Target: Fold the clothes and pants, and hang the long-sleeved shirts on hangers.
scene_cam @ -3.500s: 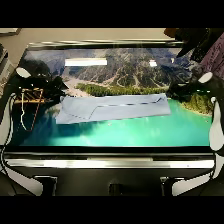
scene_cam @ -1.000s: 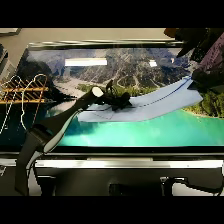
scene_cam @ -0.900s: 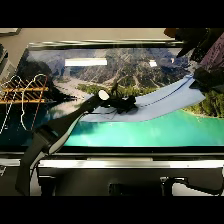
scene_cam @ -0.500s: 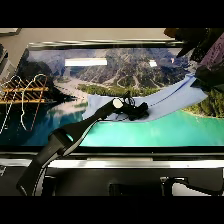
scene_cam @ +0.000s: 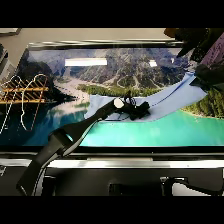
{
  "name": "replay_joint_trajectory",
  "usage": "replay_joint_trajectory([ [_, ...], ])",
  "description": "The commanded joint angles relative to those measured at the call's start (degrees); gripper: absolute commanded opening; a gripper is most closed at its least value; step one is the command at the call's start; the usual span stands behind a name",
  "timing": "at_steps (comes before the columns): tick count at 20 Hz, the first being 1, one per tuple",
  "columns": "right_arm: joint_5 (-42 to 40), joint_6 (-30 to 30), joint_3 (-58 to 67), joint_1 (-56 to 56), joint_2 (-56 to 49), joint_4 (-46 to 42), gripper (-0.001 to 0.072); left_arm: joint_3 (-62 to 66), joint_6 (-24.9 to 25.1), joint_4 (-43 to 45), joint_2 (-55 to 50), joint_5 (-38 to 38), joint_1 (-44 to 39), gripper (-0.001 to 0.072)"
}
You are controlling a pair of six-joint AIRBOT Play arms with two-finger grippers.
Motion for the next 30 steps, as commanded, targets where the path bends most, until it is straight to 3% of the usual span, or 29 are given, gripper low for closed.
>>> replay_joint_trajectory([
  [1, -0.33, -0.09, 0.02, 0.11, 0.00, 3.98, 0.0038, 0.07, 1.38, 5.64, 5.73, -10.84, 6.67, 0.0010],
  [5, -1.55, -0.02, 0.02, 1.27, 0.02, 13.38, 0.0038, 0.07, 4.55, 19.65, 21.05, -22.73, 18.14, 0.0011],
  [12, -10.73, 4.66, 0.02, 20.63, -2.84, 11.21, 0.0038, 0.04, 7.58, 41.88, 48.06, -45.11, 36.63, 0.0013],
  [20, -21.38, 8.20, 0.02, 36.48, -13.55, 10.73, 0.0038, -5.38, 10.95, 42.38, 59.60, -51.04, 52.06, 0.0013],
  [30, -27.69, 10.12, 0.02, 43.82, -22.49, 11.56, 0.0038, -5.35, 10.95, 42.42, 59.49, -50.71, 53.05, 0.0013],
])
